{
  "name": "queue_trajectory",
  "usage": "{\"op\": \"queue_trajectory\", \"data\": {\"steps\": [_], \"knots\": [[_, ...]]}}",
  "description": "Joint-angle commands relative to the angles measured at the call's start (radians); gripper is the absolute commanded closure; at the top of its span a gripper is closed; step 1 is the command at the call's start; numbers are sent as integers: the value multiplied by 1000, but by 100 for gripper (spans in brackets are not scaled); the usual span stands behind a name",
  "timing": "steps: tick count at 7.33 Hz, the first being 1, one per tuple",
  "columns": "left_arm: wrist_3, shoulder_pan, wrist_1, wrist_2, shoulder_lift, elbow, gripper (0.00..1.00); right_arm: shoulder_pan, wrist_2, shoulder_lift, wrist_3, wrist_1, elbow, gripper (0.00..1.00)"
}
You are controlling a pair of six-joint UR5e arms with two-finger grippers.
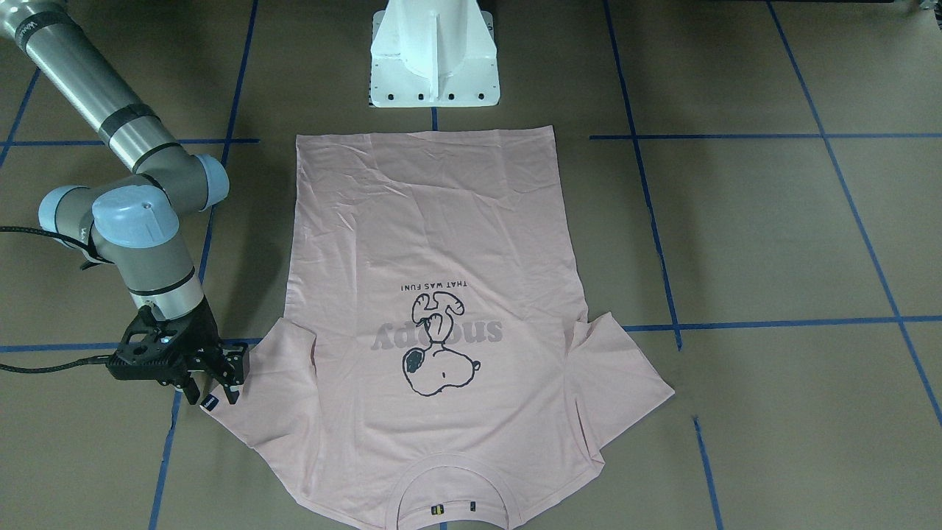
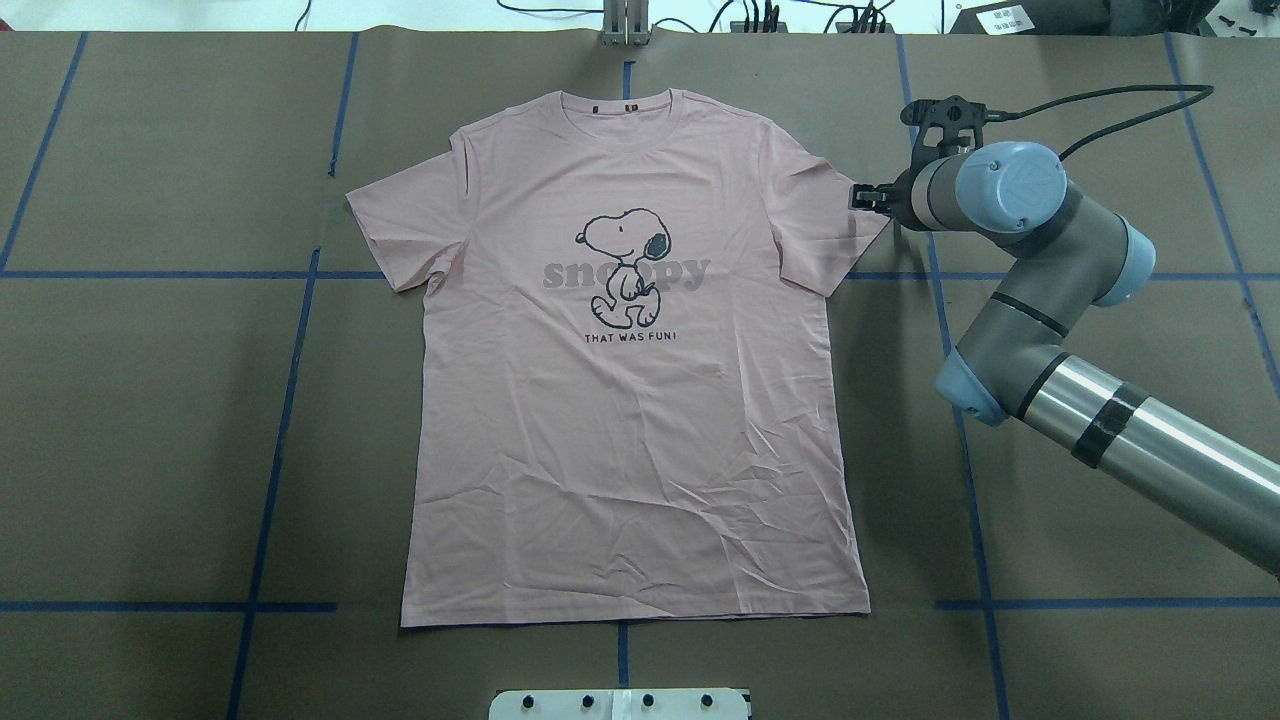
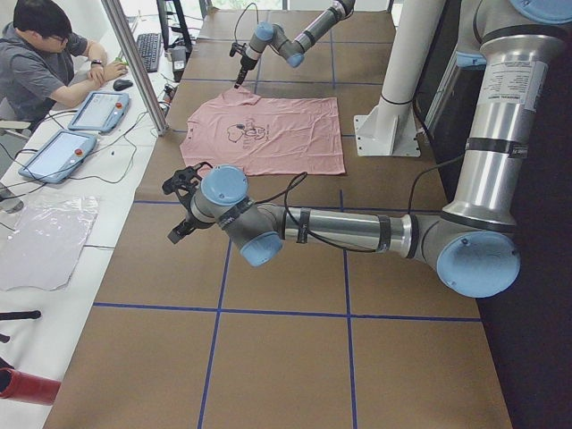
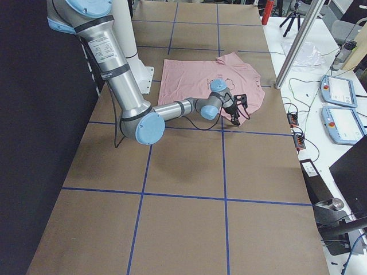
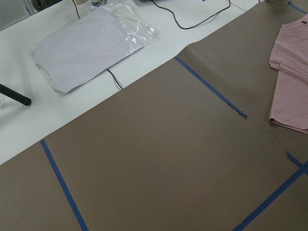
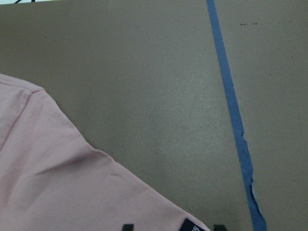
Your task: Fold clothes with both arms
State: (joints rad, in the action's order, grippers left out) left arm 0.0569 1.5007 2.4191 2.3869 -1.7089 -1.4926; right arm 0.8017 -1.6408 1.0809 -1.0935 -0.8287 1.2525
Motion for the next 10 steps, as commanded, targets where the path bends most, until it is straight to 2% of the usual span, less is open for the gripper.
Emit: {"op": "queue_trajectory", "data": {"steps": [1, 3, 4, 5, 6, 8, 9, 10], "knots": [[0, 0, 0, 0, 0, 0, 0, 1, 9, -2, 0, 0, -19, 39], [0, 0, 2, 0, 0, 0, 0, -1, 9, -4, -2, 0, -22, 47], [0, 0, 2, 0, 0, 0, 0, 1, 9, -4, -3, 0, -27, 67], [0, 0, 3, 0, 0, 0, 0, 1, 9, -4, -5, 0, -27, 94], [0, 0, 3, 0, 0, -1, 0, 1, 9, -4, -6, 2, -27, 100], [0, 0, 2, 2, 2, -1, 0, 2, 10, -44, -11, -59, -13, 100], [0, 0, 2, 0, 2, -1, 0, 1, 28, -85, -11, -157, 22, 100], [0, 0, 2, 2, 2, -1, 0, -15, 92, -163, -35, -349, 53, 100]]}}
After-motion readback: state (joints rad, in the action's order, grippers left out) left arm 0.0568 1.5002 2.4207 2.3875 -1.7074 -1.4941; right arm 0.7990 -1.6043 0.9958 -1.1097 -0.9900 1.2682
